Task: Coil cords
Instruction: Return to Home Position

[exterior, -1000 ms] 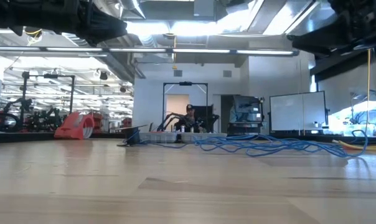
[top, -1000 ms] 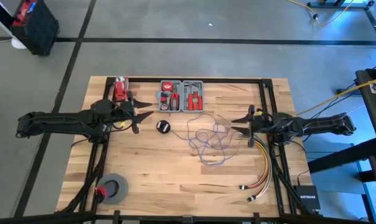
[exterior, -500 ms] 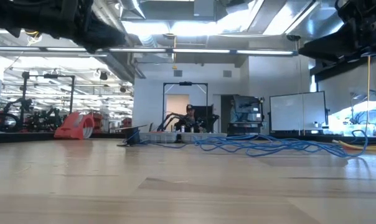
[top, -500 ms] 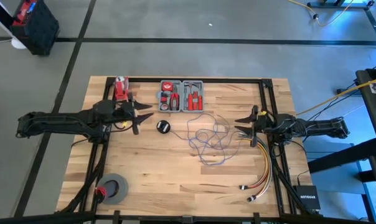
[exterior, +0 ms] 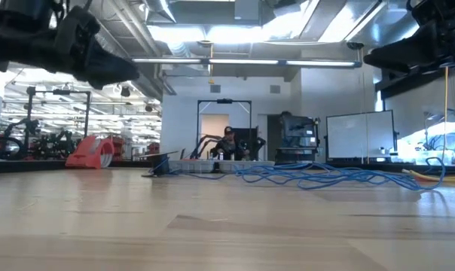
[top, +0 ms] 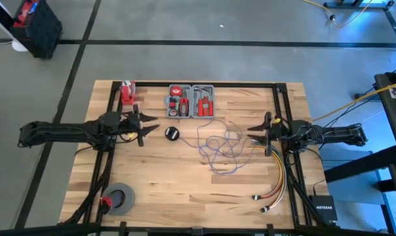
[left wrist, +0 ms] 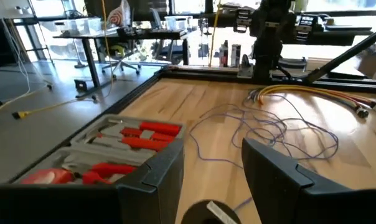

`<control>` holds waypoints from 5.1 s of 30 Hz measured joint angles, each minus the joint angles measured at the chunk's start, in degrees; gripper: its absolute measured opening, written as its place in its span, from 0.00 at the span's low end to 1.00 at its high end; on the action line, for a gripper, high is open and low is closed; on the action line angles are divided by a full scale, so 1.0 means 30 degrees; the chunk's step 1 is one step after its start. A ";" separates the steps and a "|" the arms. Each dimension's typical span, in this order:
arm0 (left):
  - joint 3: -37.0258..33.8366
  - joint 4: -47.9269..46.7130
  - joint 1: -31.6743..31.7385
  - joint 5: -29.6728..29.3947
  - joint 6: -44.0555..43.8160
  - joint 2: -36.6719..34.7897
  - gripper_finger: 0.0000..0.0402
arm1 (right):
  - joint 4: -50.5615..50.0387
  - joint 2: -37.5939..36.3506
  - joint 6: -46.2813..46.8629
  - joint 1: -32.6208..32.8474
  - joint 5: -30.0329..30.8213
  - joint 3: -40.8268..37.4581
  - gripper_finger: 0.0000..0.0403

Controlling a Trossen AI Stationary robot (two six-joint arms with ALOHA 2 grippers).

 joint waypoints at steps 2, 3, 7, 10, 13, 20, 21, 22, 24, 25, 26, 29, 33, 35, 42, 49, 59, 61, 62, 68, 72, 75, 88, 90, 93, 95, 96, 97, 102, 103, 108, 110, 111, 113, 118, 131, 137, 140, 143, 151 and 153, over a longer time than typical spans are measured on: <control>-0.0556 0.0021 0.0064 0.0000 -0.0162 -0.0883 0.39 | 0.0067 0.0000 -0.0317 0.0000 0.0186 0.0007 0.31; -0.0673 0.0014 0.0123 0.0007 -0.0232 -0.1289 0.39 | 0.0097 0.0000 -0.0358 0.0000 0.0187 0.0007 0.31; -0.0697 0.0015 0.0248 0.0096 -0.0506 -0.2608 0.39 | 0.0237 0.0000 -0.0375 0.0000 0.0193 0.0015 0.31; -0.0697 -0.0190 0.0248 0.0448 -0.0499 -0.3204 0.39 | 0.0198 0.0000 -0.0383 0.0000 0.0193 0.0015 0.31; -0.0697 -0.0759 0.0248 0.0576 -0.0484 -0.3478 0.39 | 0.0198 0.0000 -0.0427 0.0000 0.0193 0.0015 0.31; -0.0894 -0.0980 0.0248 0.0576 -0.0401 -0.3712 0.38 | 0.0563 0.0000 -0.0499 0.0000 0.0193 0.0015 0.31; -0.1049 -0.0839 0.0256 0.0576 -0.0375 -0.3844 0.37 | 0.0622 0.0000 -0.0499 0.0000 0.0193 0.0020 0.31; -0.1237 -0.0852 0.0276 0.0562 -0.0368 -0.4039 0.35 | 0.0638 0.0000 -0.0499 0.0000 0.0193 0.0022 0.31; -0.1689 -0.0834 0.0284 0.0427 -0.0368 -0.4610 0.31 | 0.0655 0.0000 -0.0499 0.0000 0.0193 0.0022 0.31; -0.1916 -0.0836 0.0284 0.0415 -0.0368 -0.4945 0.29 | 0.0862 0.0000 -0.0499 0.0000 0.0193 -0.0051 0.31; -0.2119 -0.0928 0.0284 0.0415 -0.0375 -0.5312 0.26 | 0.1369 -0.0014 -0.0506 0.0000 0.0193 -0.0296 0.31; -0.2448 -0.1561 0.0284 0.0393 -0.0426 -0.6506 0.20 | 0.2503 -0.0333 -0.0507 0.0000 0.0197 -0.1555 0.30; -0.2875 -0.2374 0.0284 0.0379 -0.0275 -0.8278 0.12 | 0.2747 -0.1232 -0.0375 -0.0007 0.0951 -0.2317 0.21; -0.2875 -0.3060 0.0344 0.0364 -0.0171 -0.9259 0.08 | 0.2279 -0.1735 -0.0313 -0.0008 0.1007 -0.2317 0.14; -0.2868 -0.4007 0.0481 0.2001 -0.0672 -0.9357 0.01 | 0.2075 -0.2495 -0.0259 -0.0007 0.0453 -0.2324 0.04; -0.2873 -0.3833 0.0503 0.0675 -0.0085 -0.9307 0.00 | 0.2064 -0.2390 -0.0478 -0.0007 0.0720 -0.2339 0.06; -0.2875 -0.3804 0.0503 0.0576 0.0273 -0.9175 0.04 | 0.2168 -0.2339 -0.0566 0.0017 0.1058 -0.2364 0.06; -0.2875 -0.3804 0.0503 0.0576 0.0277 -0.9175 0.04 | 0.2172 -0.2339 -0.0572 0.0015 0.1082 -0.2370 0.06; -0.2875 -0.3804 0.0503 0.0576 0.0274 -0.9175 0.04 | 0.2172 -0.2339 -0.0578 0.0015 0.1089 -0.2375 0.06; -0.2875 -0.3804 0.0503 0.0576 0.0273 -0.9172 0.04 | 0.2187 -0.2339 -0.0572 0.0015 0.1144 -0.2382 0.06; -0.2875 -0.3804 0.0503 0.0576 0.0273 -0.9169 0.04 | 0.2187 -0.2339 -0.0572 0.0015 0.1147 -0.2390 0.06; -0.2875 -0.3804 0.0503 0.0576 0.0273 -0.9168 0.04 | 0.2193 -0.2339 -0.0573 0.0015 0.1140 -0.2396 0.06; -0.2881 -0.3799 0.0503 0.0576 0.0268 -0.9168 0.04 | 0.2202 -0.2339 -0.0572 0.0015 0.1133 -0.2404 0.06; -0.2883 -0.3797 0.0503 0.0576 0.0272 -0.9168 0.04 | 0.2202 -0.2339 -0.0572 0.0015 0.1133 -0.2404 0.06; -0.2883 -0.3797 0.0503 0.0576 0.0267 -0.9168 0.04 | 0.2202 -0.2339 -0.0572 0.0022 0.1133 -0.2404 0.06; -0.2883 -0.3797 0.0503 0.0572 0.0266 -0.9168 0.04 | 0.2202 -0.2339 -0.0575 0.0018 0.1133 -0.2404 0.06; -0.2883 -0.3797 0.0503 0.0574 0.0266 -0.9168 0.04 | 0.2202 -0.2339 -0.0578 0.0017 0.1133 -0.2404 0.06; -0.2883 -0.3797 0.0501 0.0576 0.0266 -0.9168 0.04 | 0.2202 -0.2339 -0.0572 0.0022 0.1133 -0.2404 0.06; -0.2883 -0.3797 0.0503 0.0576 0.0266 -0.9168 0.04 | 0.2202 -0.2339 -0.0572 0.0022 0.1126 -0.2404 0.06; -0.2883 -0.3797 0.0503 0.0570 0.0266 -0.9168 0.04 | 0.2202 -0.2339 -0.0572 0.0019 0.1128 -0.2404 0.06; -0.2883 -0.3797 0.0502 0.0568 0.0266 -0.9168 0.04 | 0.2202 -0.2339 -0.0572 0.0018 0.1126 -0.2404 0.06; -0.2883 -0.3797 0.0503 0.0568 0.0266 -0.9168 0.04 | 0.2208 -0.2339 -0.0572 0.0022 0.1126 -0.2404 0.06; -0.2883 -0.3797 0.0503 0.0568 0.0266 -0.9168 0.04 | 0.2207 -0.2339 -0.0572 0.0022 0.1126 -0.2404 0.06; -0.2883 -0.3797 0.0503 0.0576 0.0266 -0.9168 0.04 | 0.2209 -0.2339 -0.0572 0.0019 0.1123 -0.2404 0.06; -0.2883 -0.3797 0.0503 0.0574 0.0266 -0.9168 0.04 | 0.2209 -0.2339 -0.0572 0.0022 0.1119 -0.2404 0.06; -0.2883 -0.3797 0.0496 0.0568 0.0266 -0.9168 0.04 | 0.2209 -0.2339 -0.0572 0.0022 0.1111 -0.2404 0.06; -0.2883 -0.3790 0.0503 0.0569 0.0266 -0.9168 0.04 | 0.2209 -0.2338 -0.0572 0.0022 0.1111 -0.2404 0.06; -0.2883 -0.3789 0.0503 0.0576 0.0266 -0.9168 0.04 | 0.2209 -0.2331 -0.0572 0.0022 0.1111 -0.2404 0.06; -0.2883 -0.3793 0.0503 0.0576 0.0266 -0.9168 0.04 | 0.2209 -0.2331 -0.0572 0.0018 0.1111 -0.2404 0.06; -0.2883 -0.3794 0.0503 0.0568 0.0266 -0.9168 0.04 | 0.2209 -0.2331 -0.0572 0.0022 0.1111 -0.2404 0.06; -0.2883 -0.3797 0.0503 0.0568 0.0266 -0.9168 0.04 | 0.2209 -0.2334 -0.0572 0.0022 0.1111 -0.2409 0.06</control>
